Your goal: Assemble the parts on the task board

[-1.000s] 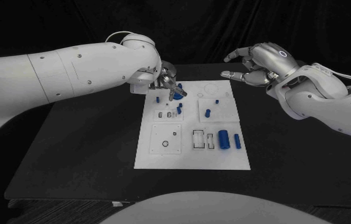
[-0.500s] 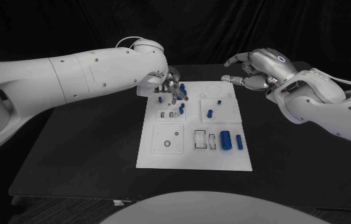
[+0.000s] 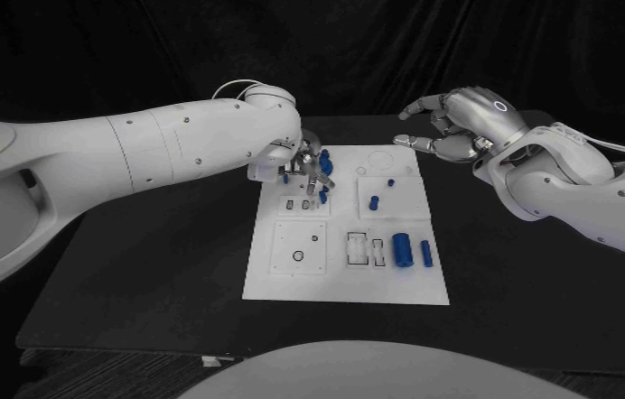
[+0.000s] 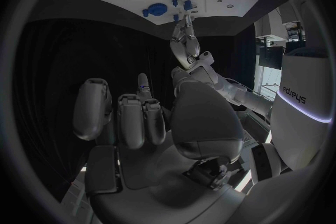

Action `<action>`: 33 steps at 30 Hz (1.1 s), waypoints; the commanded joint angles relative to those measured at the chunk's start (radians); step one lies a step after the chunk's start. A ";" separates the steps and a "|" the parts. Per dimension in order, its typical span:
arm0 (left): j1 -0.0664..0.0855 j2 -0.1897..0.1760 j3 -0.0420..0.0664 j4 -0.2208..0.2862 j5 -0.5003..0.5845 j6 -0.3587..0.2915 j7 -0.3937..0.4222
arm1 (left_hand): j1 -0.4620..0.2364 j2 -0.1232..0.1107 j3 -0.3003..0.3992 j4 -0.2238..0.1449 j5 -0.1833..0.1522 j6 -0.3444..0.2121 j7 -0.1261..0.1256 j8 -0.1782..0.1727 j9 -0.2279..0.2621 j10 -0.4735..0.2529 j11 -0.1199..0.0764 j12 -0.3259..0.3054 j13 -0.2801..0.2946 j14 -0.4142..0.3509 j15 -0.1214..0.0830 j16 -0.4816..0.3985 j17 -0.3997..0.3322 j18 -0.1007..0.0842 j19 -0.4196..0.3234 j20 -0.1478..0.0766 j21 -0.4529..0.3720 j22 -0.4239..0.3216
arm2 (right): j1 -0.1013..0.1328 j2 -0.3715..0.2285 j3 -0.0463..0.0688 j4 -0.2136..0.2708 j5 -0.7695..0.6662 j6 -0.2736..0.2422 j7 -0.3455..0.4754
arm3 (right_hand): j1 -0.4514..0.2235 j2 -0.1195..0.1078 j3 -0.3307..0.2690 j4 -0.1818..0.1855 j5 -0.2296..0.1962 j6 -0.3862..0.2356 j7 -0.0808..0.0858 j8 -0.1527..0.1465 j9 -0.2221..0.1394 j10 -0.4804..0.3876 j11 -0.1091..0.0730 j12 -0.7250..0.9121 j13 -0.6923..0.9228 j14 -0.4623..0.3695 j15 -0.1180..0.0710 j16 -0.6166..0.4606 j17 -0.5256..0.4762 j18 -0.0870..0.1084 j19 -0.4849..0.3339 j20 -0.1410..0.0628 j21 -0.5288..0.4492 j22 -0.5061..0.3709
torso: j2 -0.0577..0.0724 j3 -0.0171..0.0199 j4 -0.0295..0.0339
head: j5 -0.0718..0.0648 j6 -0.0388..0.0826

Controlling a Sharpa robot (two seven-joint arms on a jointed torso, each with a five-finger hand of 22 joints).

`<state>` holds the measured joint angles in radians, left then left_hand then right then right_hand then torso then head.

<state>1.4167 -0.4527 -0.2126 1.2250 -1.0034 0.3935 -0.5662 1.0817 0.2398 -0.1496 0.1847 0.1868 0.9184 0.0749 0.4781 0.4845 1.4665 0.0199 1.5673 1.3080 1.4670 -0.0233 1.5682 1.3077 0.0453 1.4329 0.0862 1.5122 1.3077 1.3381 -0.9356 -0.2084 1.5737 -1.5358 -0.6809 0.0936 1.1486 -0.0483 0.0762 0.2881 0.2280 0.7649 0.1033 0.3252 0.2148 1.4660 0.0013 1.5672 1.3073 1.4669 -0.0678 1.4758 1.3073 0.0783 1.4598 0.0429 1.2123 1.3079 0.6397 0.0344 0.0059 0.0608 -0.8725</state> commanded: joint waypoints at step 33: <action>-0.048 0.055 0.001 -0.078 -0.001 0.012 0.042 | 0.016 -0.015 0.057 -0.041 0.024 0.003 -0.003 -0.018 0.047 0.104 -0.010 0.003 0.263 0.104 -0.011 0.003 0.263 -0.004 -0.001 -0.007 -0.009 0.119 | -0.011 0.013 0.001 -0.016 -0.007 -0.021 0.000 | 0.008 0.008 0.002 -0.002 0.009 0.011 0.002 0.006 -0.002 0.105 0.007 0.004 0.263 0.081 0.009 -0.010 0.165 -0.004 0.000 0.005 -0.020 0.165 | -0.005 -0.0005 0.0016 | -0.017 0.000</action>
<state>1.3712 -0.4012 -0.2124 1.1488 -1.0043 0.3971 -0.5468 1.0947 0.2267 -0.0956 0.1418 0.2069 0.9184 0.0750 0.4620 0.5304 1.4658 0.0193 1.5673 1.3078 1.4654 -0.0291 1.5682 1.3075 0.0453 1.4330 0.0862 1.5082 1.3074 1.3298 -0.9224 -0.2085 1.5582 -1.5368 -0.6841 0.0965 1.1528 -0.0441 0.0762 0.2881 0.2317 0.7684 0.1069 0.3251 0.2137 1.4660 0.0012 1.5672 1.3081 1.4668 -0.0678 1.4700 1.3079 0.0783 1.4598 0.0429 1.1962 1.3075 0.6359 0.0334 0.0081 0.0441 -0.8725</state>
